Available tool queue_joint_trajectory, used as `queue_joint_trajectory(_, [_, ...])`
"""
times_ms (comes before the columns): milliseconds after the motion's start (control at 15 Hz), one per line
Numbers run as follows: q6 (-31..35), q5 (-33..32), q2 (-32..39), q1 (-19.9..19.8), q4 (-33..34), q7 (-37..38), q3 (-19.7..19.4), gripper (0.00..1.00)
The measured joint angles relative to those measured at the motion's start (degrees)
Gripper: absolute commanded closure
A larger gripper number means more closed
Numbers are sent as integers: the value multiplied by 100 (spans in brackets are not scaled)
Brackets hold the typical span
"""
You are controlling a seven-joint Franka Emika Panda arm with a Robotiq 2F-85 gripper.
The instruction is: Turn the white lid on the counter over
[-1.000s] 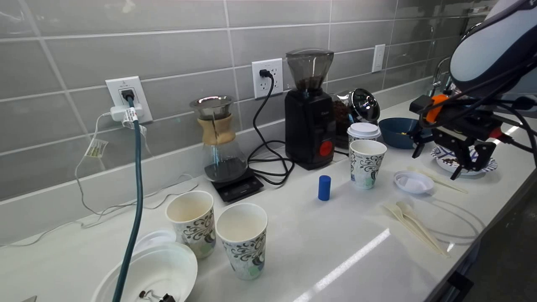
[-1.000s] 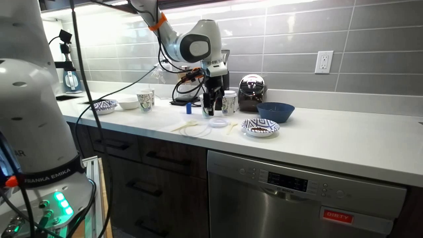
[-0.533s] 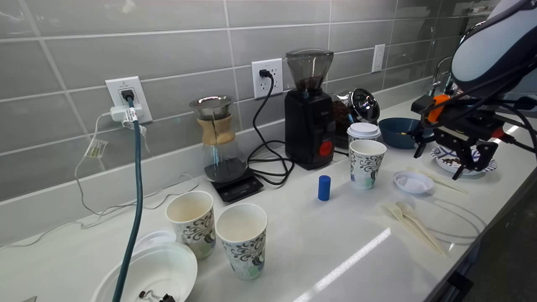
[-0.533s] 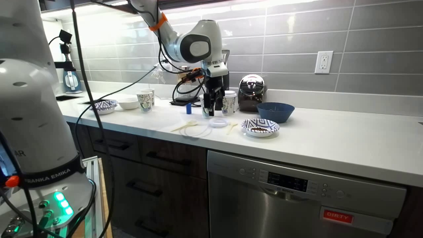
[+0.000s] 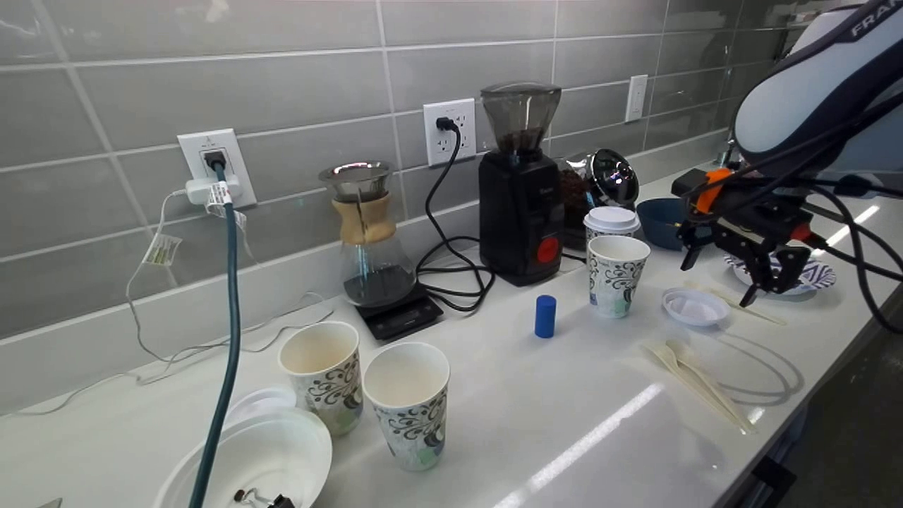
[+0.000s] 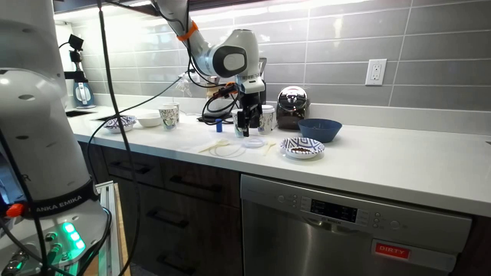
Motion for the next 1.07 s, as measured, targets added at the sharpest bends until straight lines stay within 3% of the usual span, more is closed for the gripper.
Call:
queue_joint_trajectory(467, [503, -272, 654, 458, 391, 525, -267, 0])
queue_joint_trajectory(1067, [331, -649, 935, 806, 663, 1005, -737, 0])
